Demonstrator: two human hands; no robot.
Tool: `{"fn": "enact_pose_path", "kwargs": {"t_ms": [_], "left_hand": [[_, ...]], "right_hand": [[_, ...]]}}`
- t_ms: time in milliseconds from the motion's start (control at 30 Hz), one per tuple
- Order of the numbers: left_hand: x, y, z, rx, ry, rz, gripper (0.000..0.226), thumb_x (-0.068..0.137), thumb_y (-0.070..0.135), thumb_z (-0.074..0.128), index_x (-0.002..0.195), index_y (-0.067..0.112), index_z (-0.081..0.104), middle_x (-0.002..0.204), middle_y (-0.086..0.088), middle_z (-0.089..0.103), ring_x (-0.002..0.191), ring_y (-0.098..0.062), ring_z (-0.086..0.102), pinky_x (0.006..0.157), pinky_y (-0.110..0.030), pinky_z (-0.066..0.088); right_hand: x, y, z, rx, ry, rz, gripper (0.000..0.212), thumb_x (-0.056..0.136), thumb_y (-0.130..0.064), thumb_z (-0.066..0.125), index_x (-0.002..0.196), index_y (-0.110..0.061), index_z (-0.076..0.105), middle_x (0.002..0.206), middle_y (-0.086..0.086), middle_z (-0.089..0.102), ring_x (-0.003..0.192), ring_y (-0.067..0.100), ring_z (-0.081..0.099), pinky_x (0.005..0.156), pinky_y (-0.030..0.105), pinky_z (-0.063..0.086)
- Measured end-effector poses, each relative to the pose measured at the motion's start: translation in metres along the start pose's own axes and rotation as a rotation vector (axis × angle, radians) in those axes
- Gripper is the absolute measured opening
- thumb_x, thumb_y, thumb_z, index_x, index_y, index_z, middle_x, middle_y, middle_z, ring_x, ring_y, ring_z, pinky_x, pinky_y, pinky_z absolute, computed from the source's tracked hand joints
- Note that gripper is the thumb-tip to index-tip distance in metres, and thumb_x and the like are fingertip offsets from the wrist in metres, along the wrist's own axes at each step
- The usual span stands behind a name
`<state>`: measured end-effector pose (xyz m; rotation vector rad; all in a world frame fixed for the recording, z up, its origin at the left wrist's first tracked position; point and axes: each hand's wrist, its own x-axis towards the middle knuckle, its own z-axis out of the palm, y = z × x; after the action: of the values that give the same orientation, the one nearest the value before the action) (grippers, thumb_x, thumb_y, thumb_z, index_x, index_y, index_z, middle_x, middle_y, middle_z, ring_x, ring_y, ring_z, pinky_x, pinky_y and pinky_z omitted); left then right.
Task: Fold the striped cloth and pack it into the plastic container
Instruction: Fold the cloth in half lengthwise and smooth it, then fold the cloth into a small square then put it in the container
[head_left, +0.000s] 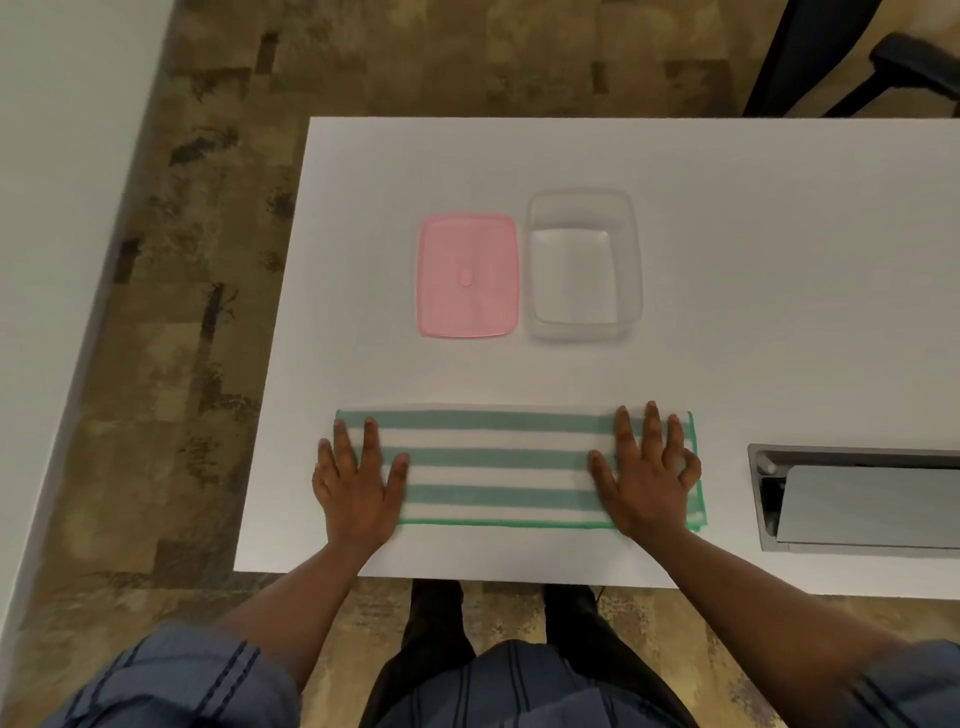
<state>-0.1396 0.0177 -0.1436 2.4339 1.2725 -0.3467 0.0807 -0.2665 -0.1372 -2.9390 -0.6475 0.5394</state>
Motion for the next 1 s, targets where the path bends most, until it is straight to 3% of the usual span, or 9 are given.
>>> {"fn": "enact_pose_path", "kwargs": {"t_ms": [133, 200, 267, 367, 533, 700, 800, 867, 1000], "left_hand": [[0.01, 0.006, -0.02, -0.193, 0.052, -0.156, 0.078, 0.097, 0.053, 0.05, 0.158, 0.017, 0.017, 0.161, -0.018, 0.022, 0.142, -0.044, 0.027, 0.109, -0.062, 0.032], [0.015, 0.009, -0.03, -0.258, 0.076, -0.244, 0.077, 0.095, 0.046, 0.057, 0.154, 0.011, 0.023, 0.152, -0.021, 0.035, 0.133, -0.046, 0.037, 0.103, -0.061, 0.04], [0.018, 0.013, -0.036, -0.325, 0.077, -0.354, 0.071, 0.093, 0.044, 0.061, 0.147, 0.01, 0.032, 0.144, -0.02, 0.042, 0.127, -0.045, 0.043, 0.099, -0.059, 0.044], [0.018, 0.014, -0.043, -0.492, 0.052, -0.508, 0.058, 0.087, 0.043, 0.067, 0.13, 0.011, 0.044, 0.127, -0.014, 0.055, 0.115, -0.039, 0.054, 0.095, -0.055, 0.048], [0.025, 0.004, -0.058, -0.765, -0.109, -0.548, 0.033, 0.081, 0.025, 0.078, 0.105, 0.009, 0.062, 0.109, -0.014, 0.068, 0.09, -0.029, 0.063, 0.083, -0.042, 0.056], [0.023, 0.022, -0.089, -0.788, -0.276, -0.336, 0.031, 0.082, 0.011, 0.075, 0.11, 0.01, 0.06, 0.108, -0.011, 0.068, 0.09, -0.026, 0.067, 0.075, -0.039, 0.058], [0.016, 0.056, -0.11, -0.844, -0.406, -0.208, 0.041, 0.083, 0.007, 0.074, 0.117, 0.012, 0.051, 0.11, -0.01, 0.065, 0.088, -0.025, 0.069, 0.066, -0.039, 0.06], [0.008, 0.085, -0.117, -0.875, -0.47, -0.126, 0.046, 0.083, 0.005, 0.074, 0.119, 0.012, 0.047, 0.108, -0.01, 0.063, 0.086, -0.026, 0.068, 0.075, -0.048, 0.061], [-0.024, 0.148, -0.106, -0.997, -0.601, 0.047, 0.05, 0.085, 0.008, 0.075, 0.12, 0.018, 0.041, 0.099, -0.014, 0.064, 0.078, -0.022, 0.068, 0.068, -0.042, 0.061]], "right_hand": [[0.0, -0.055, -0.017, 0.348, 0.042, -0.061, 0.062, 0.096, -0.039, 0.048, 0.153, -0.019, 0.036, 0.128, 0.01, 0.06, 0.114, 0.033, 0.056, 0.09, 0.044, 0.045], [-0.003, -0.085, -0.027, 0.663, -0.106, 0.011, 0.061, 0.095, -0.023, 0.054, 0.153, -0.021, 0.036, 0.091, 0.0, 0.068, 0.084, 0.022, 0.065, 0.074, 0.034, 0.049], [-0.004, -0.108, -0.034, 0.884, -0.279, 0.134, 0.064, 0.093, -0.015, 0.055, 0.152, -0.028, 0.036, 0.075, 0.0, 0.065, 0.069, 0.017, 0.063, 0.065, 0.03, 0.051], [-0.006, -0.127, -0.033, 1.094, -0.512, 0.288, 0.064, 0.092, -0.015, 0.055, 0.149, -0.036, 0.035, 0.088, 0.01, 0.067, 0.066, 0.019, 0.061, 0.052, 0.022, 0.048], [-0.01, -0.129, -0.018, 1.132, -0.67, 0.316, 0.078, 0.089, -0.004, 0.057, 0.149, -0.045, 0.028, 0.085, 0.015, 0.058, 0.067, 0.021, 0.054, 0.053, 0.031, 0.04], [-0.014, -0.124, -0.03, 1.182, -0.706, 0.305, 0.064, 0.093, -0.01, 0.059, 0.138, -0.047, 0.032, 0.095, 0.014, 0.063, 0.075, 0.023, 0.06, 0.057, 0.031, 0.048], [-0.013, -0.114, -0.039, 1.231, -0.706, 0.312, 0.036, 0.092, -0.019, 0.059, 0.125, -0.03, 0.053, 0.101, 0.009, 0.069, 0.079, 0.021, 0.068, 0.068, 0.033, 0.052], [-0.011, -0.103, -0.041, 1.303, -0.752, 0.3, 0.026, 0.093, -0.03, 0.061, 0.117, -0.021, 0.063, 0.105, 0.006, 0.071, 0.086, 0.02, 0.07, 0.076, 0.036, 0.051], [-0.004, -0.079, -0.053, 1.517, -0.867, 0.348, 0.048, 0.087, -0.058, 0.062, 0.113, -0.018, 0.069, 0.103, 0.004, 0.072, 0.094, 0.023, 0.07, 0.085, 0.04, 0.051]]}}
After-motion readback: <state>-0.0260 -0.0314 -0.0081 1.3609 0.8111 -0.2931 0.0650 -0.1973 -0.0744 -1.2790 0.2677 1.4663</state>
